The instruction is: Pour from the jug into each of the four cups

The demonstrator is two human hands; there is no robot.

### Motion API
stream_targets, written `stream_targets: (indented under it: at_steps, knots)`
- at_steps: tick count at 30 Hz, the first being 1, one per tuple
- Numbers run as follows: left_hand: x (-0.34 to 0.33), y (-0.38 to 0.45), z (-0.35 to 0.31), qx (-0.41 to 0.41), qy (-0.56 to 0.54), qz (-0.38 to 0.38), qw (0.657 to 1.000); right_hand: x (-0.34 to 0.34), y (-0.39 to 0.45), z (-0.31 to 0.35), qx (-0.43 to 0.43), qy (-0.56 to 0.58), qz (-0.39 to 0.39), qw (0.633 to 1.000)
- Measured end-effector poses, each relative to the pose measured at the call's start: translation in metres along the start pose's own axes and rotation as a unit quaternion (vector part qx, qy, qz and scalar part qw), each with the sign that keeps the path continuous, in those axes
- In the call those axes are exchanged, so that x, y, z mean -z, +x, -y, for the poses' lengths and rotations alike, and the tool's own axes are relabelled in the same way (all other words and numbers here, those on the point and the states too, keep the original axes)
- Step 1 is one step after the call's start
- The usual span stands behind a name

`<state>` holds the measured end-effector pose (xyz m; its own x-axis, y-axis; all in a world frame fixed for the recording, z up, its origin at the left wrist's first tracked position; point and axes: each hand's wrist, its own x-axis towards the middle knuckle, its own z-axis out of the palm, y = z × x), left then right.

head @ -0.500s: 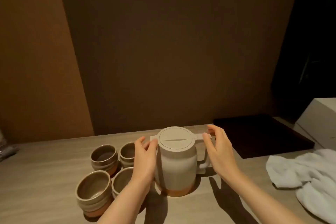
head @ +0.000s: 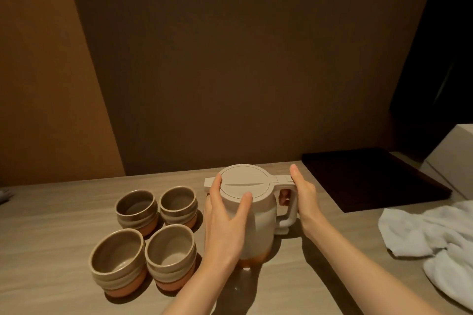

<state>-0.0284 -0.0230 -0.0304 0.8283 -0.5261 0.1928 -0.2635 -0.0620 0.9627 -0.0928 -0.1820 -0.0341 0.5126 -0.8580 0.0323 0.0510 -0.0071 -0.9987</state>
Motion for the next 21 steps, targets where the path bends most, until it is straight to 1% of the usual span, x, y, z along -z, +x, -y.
stream_targets:
  at_steps: [6, 10, 16, 21]
  knots:
    - [-0.001, 0.001, 0.002, -0.012, 0.041, -0.001, 0.999, -0.004, -0.007, -0.005, 0.031, 0.074, -0.035, 0.996]
    - [0.003, 0.001, 0.006, -0.034, 0.057, -0.011, 0.998, -0.003, -0.015, -0.006, 0.011, 0.092, -0.065, 0.994]
    - [0.009, -0.006, 0.003, -0.035, 0.022, -0.017, 0.999, -0.004, -0.031, 0.012, 0.008, 0.096, -0.08, 0.992]
    - [0.02, -0.014, -0.014, -0.046, 0.013, -0.001, 0.999, -0.002, -0.051, 0.036, 0.011, 0.099, -0.093, 0.991]
